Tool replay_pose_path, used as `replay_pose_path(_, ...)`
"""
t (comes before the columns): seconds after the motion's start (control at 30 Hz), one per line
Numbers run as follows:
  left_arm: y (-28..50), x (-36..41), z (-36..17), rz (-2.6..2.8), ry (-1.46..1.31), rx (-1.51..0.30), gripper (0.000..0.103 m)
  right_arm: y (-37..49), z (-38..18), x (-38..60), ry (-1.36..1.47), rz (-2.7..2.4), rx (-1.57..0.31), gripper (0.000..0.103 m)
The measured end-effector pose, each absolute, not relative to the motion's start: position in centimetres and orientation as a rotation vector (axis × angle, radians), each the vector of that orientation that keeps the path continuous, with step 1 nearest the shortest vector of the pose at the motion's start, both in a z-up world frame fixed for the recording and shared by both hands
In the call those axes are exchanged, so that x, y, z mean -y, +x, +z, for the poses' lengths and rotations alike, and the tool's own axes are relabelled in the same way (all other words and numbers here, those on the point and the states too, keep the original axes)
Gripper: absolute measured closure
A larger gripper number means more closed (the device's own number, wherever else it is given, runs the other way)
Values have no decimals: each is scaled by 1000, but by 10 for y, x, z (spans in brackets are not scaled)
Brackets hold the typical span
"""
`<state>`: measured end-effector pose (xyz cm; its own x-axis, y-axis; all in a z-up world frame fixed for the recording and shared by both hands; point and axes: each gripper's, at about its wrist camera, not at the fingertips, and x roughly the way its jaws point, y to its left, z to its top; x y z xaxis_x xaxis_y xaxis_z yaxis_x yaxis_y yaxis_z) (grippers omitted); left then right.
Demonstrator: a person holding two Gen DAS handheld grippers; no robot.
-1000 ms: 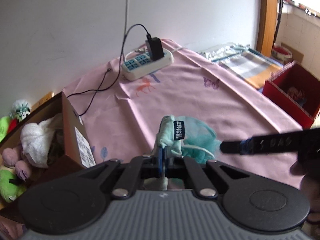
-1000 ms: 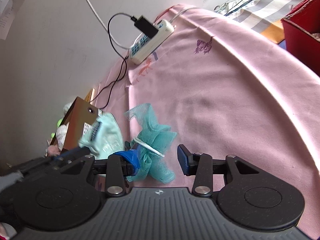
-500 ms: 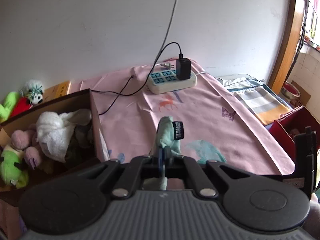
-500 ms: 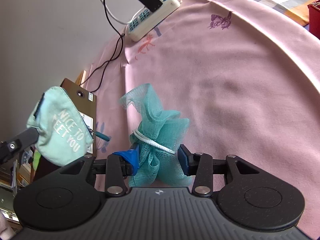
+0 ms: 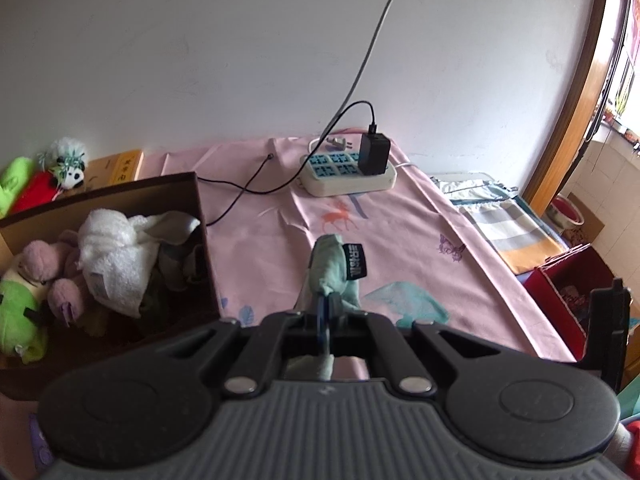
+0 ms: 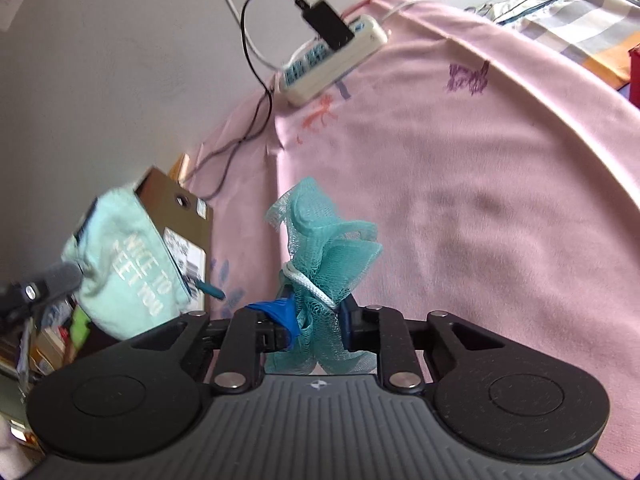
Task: Organize soft objects
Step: 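Lift and carry the cloth and sponge over the brown box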
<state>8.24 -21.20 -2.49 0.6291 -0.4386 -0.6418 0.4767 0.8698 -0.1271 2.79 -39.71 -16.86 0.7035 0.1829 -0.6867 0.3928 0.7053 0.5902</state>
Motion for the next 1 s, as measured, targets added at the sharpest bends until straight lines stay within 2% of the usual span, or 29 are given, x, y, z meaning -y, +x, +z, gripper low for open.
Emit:
replay_pose_path(0.33, 87, 145, 26, -497, -34, -582, 103, 60, -86, 376, 774, 5, -668, 101)
replay_pose_path(0.57, 103, 70, 41, -350, -56, -525, 103, 113, -41, 310, 618, 155, -688, 100)
replay_pose_path(0.73, 118, 27, 28, -275, -73, -549, 103, 149, -36, 258, 460, 193, -752, 100)
replay_pose_path(1.0, 147, -9, -19, -296, -144, -650, 103, 193, -71, 206, 238, 128, -906, 99)
